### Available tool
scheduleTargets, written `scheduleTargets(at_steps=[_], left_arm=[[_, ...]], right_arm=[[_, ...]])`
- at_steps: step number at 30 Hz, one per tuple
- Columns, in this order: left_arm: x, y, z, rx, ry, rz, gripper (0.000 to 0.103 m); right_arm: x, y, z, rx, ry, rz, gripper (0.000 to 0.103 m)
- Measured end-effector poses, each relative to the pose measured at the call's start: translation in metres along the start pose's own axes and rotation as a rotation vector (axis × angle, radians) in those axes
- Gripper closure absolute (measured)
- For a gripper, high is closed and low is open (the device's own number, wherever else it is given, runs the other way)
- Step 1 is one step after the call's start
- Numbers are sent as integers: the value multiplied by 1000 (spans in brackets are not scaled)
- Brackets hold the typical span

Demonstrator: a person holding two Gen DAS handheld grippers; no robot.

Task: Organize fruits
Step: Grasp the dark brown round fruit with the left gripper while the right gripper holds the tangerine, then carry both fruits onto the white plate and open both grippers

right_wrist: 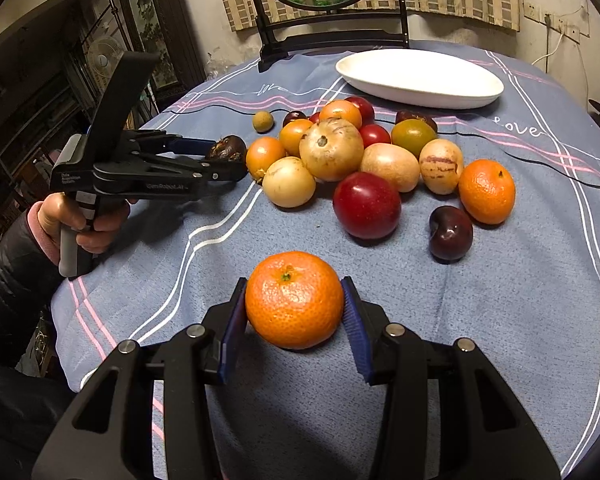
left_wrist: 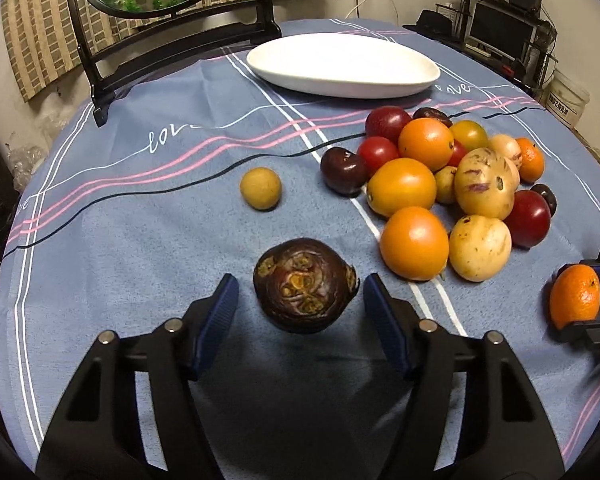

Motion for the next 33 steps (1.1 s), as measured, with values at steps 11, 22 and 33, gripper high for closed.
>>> scheduleTargets(at_steps=[11, 22, 33], left_arm=[[1, 15, -3, -8, 40, 0, 54], [-10, 55, 59, -98, 93, -106, 54], [-42, -22, 166, -67, 76, -73, 54]], right_arm=[[0, 3, 0, -7, -3, -6, 57], [-26, 44, 64, -123, 39, -52, 57], [-144, 8, 177, -180, -94, -108, 57]])
Point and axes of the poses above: each gripper's, at about its wrist camera, not at the fingertips, and y roughly against the way its jaws point, x to its left, z to its top, the point moved 8 cm from there along -y, roughly the way its jaws point, and after that the axes turned 10 degrees about z, right-handed, at the moved point
